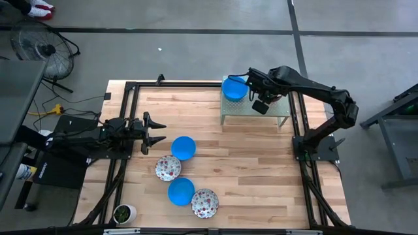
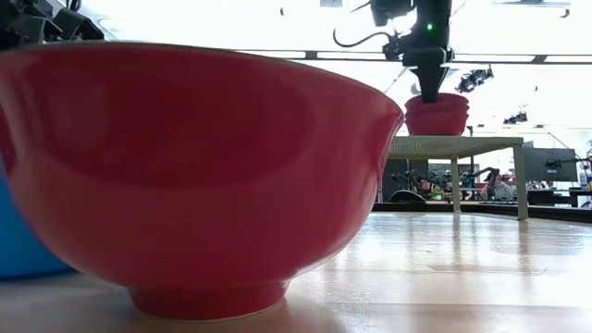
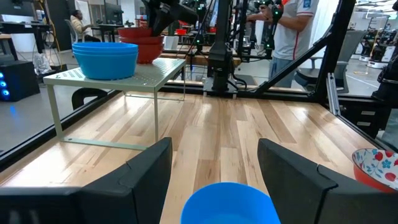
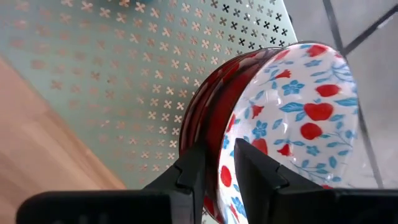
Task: Pick & Place Mini bowls
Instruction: Stack the white bowl on the white bowls on the shelf
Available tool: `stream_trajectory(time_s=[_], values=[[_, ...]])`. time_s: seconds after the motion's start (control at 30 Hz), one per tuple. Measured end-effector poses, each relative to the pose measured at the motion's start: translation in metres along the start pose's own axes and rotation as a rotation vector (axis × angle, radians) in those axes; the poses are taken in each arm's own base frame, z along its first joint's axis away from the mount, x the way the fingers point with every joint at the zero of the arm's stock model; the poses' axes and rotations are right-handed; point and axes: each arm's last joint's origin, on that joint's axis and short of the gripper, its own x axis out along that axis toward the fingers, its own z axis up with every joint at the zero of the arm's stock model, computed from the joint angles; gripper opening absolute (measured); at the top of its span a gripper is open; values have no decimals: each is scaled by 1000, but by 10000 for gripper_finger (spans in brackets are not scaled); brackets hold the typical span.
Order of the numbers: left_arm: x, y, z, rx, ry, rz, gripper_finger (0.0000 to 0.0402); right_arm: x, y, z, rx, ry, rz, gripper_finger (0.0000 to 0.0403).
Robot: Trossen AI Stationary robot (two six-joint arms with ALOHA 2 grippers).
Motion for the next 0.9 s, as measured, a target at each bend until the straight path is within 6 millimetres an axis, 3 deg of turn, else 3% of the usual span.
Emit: stream_trajectory(time_s=[0.27,0.9], values=[[0,0,0,0,0,0,232,-12,-2,0,15,-36,86,73],[0,0,0,0,0,0,232,-12,-4,0,-24,-35,114,73]])
